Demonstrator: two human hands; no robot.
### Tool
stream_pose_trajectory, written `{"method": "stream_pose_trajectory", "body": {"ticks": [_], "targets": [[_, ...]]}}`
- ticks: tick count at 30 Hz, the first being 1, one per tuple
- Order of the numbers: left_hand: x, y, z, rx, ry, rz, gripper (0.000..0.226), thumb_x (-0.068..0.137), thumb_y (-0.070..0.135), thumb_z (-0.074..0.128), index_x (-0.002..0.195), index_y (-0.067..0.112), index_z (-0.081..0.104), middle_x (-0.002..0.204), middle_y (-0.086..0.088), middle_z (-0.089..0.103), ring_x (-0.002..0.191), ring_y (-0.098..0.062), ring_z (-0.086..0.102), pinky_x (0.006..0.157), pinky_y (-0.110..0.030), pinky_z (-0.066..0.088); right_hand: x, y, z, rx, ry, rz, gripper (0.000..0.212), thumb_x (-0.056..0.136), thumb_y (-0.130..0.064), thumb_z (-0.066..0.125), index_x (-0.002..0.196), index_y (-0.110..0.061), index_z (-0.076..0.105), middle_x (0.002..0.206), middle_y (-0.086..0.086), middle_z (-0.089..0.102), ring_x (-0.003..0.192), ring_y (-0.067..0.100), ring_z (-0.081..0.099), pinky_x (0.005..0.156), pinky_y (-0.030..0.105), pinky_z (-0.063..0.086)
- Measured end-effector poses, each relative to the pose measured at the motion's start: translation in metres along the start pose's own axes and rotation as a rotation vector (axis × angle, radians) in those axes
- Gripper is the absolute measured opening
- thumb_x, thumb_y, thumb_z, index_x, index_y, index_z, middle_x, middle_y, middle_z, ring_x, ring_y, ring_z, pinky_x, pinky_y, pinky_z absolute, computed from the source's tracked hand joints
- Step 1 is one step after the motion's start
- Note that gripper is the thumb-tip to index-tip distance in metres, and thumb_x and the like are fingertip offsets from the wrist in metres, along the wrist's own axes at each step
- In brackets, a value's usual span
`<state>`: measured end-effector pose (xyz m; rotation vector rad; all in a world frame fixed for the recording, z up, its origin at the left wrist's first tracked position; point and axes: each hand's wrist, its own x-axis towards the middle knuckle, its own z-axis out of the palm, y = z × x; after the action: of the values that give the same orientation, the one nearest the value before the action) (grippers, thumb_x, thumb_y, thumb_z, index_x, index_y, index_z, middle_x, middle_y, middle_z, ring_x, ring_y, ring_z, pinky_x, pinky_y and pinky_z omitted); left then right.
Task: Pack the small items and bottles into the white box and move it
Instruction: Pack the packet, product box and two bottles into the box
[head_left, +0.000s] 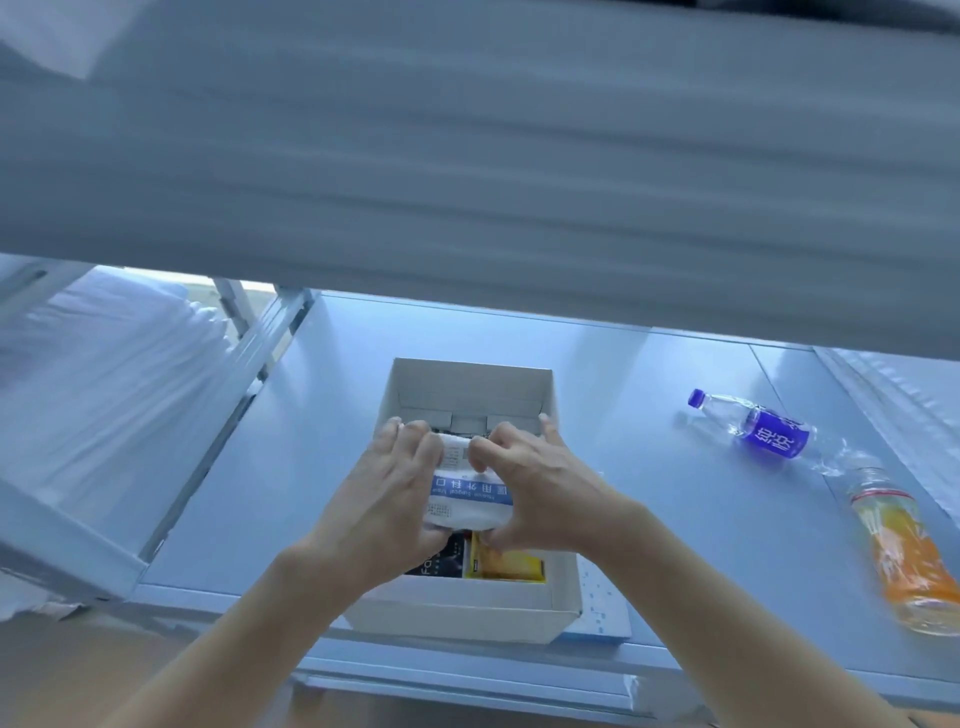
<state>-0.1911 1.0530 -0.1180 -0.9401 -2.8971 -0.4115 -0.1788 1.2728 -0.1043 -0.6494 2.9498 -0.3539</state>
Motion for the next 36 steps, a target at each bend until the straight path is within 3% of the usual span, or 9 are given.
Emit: {"method": "stream_pose_trajectory", "body": {"ticks": [2, 5, 9, 13, 17, 21, 26, 29, 36], "targets": [[0.002, -0.002, 0.009, 0.102, -0.076, 0.012, 0.05, 0.075, 0.053, 0.059, 0.112, 0.024, 0.041, 0.124, 0.002, 0.04, 0.13, -0.029, 0.039, 0.121, -0.038, 0.025, 0.002, -0.001, 0.006, -0.029, -0.046, 0.011, 0.061, 0.064, -0.053, 0.078, 0.108, -0.034, 0.04, 0.102, -0.007, 0.043, 0.092, 0.018, 0.052, 0.119, 0.053, 0.026], [0.005, -0.005, 0.016, 0.252, -0.197, 0.022, 0.056, 0.075, 0.058, 0.057, 0.118, 0.023, 0.046, 0.127, -0.001, 0.045, 0.133, -0.028, 0.037, 0.117, -0.04, 0.029, 0.004, -0.002, 0.013, -0.113, -0.081, 0.009, 0.056, 0.062, -0.054, 0.075, 0.102, -0.032, 0.042, 0.099, -0.006, 0.043, 0.087, 0.019, 0.048, 0.095, 0.042, 0.044], [0.011, -0.004, 0.019, 0.33, -0.297, 0.025, 0.059, 0.072, 0.064, 0.06, 0.113, 0.023, 0.049, 0.116, -0.003, 0.047, 0.116, -0.027, 0.044, 0.103, -0.041, 0.036, 0.013, -0.006, 0.018, -0.173, -0.171, 0.046, 0.065, 0.055, -0.057, 0.081, 0.1, -0.03, 0.044, 0.1, -0.005, 0.043, 0.087, 0.02, 0.049, 0.083, 0.042, 0.047], [0.016, -0.006, 0.02, 0.335, -0.371, 0.022, 0.077, 0.062, 0.078, 0.061, 0.114, 0.022, 0.056, 0.119, -0.001, 0.046, 0.12, -0.025, 0.04, 0.105, -0.042, 0.035, 0.017, -0.006, 0.022, -0.123, -0.302, 0.092, 0.074, 0.052, -0.063, 0.088, 0.105, -0.028, 0.049, 0.105, -0.004, 0.046, 0.089, 0.021, 0.052, 0.075, 0.039, 0.047], [0.019, -0.006, 0.02, 0.278, -0.352, 0.005, 0.067, 0.078, 0.077, 0.055, 0.114, 0.022, 0.064, 0.14, 0.0, 0.046, 0.135, -0.024, 0.037, 0.109, -0.044, 0.036, 0.019, -0.002, 0.024, -0.097, -0.275, 0.127, 0.056, 0.071, -0.051, 0.083, 0.115, -0.027, 0.059, 0.123, -0.001, 0.046, 0.109, 0.024, 0.05, 0.088, 0.042, 0.051], [0.02, -0.008, 0.023, 0.264, -0.322, -0.021, 0.034, 0.087, 0.042, 0.067, 0.113, 0.021, 0.06, 0.119, 0.003, 0.05, 0.117, -0.021, 0.048, 0.089, -0.035, 0.047, 0.019, -0.004, 0.026, -0.127, -0.284, 0.149, 0.065, 0.072, -0.044, 0.087, 0.124, -0.023, 0.055, 0.116, 0.001, 0.044, 0.106, 0.024, 0.05, 0.078, 0.036, 0.048], [0.022, -0.008, 0.032, 0.255, -0.413, -0.066, 0.042, 0.084, 0.035, 0.076, 0.116, 0.018, 0.055, 0.118, 0.0, 0.053, 0.113, -0.021, 0.052, 0.08, -0.033, 0.047, 0.018, -0.011, 0.041, -0.131, -0.325, 0.19, 0.08, 0.069, -0.033, 0.091, 0.133, -0.017, 0.046, 0.12, 0.006, 0.047, 0.109, 0.031, 0.056, 0.079, 0.038, 0.049], [0.026, -0.008, 0.04, 0.273, -0.469, -0.077, 0.053, 0.081, 0.026, 0.079, 0.125, 0.014, 0.051, 0.123, -0.004, 0.054, 0.117, -0.023, 0.053, 0.089, -0.033, 0.048, 0.018, -0.012, 0.047, -0.118, -0.351, 0.215, 0.1, 0.069, -0.026, 0.093, 0.148, -0.014, 0.034, 0.131, 0.011, 0.046, 0.118, 0.035, 0.053, 0.089, 0.042, 0.051], [0.03, -0.01, 0.041, 0.311, -0.508, -0.072, 0.066, 0.078, 0.029, 0.082, 0.131, 0.011, 0.047, 0.129, -0.007, 0.054, 0.123, -0.026, 0.049, 0.101, -0.037, 0.048, 0.017, -0.012, 0.045, -0.142, -0.335, 0.212, 0.098, 0.066, -0.031, 0.095, 0.142, -0.013, 0.036, 0.131, 0.012, 0.046, 0.116, 0.035, 0.052, 0.089, 0.043, 0.051]]}}
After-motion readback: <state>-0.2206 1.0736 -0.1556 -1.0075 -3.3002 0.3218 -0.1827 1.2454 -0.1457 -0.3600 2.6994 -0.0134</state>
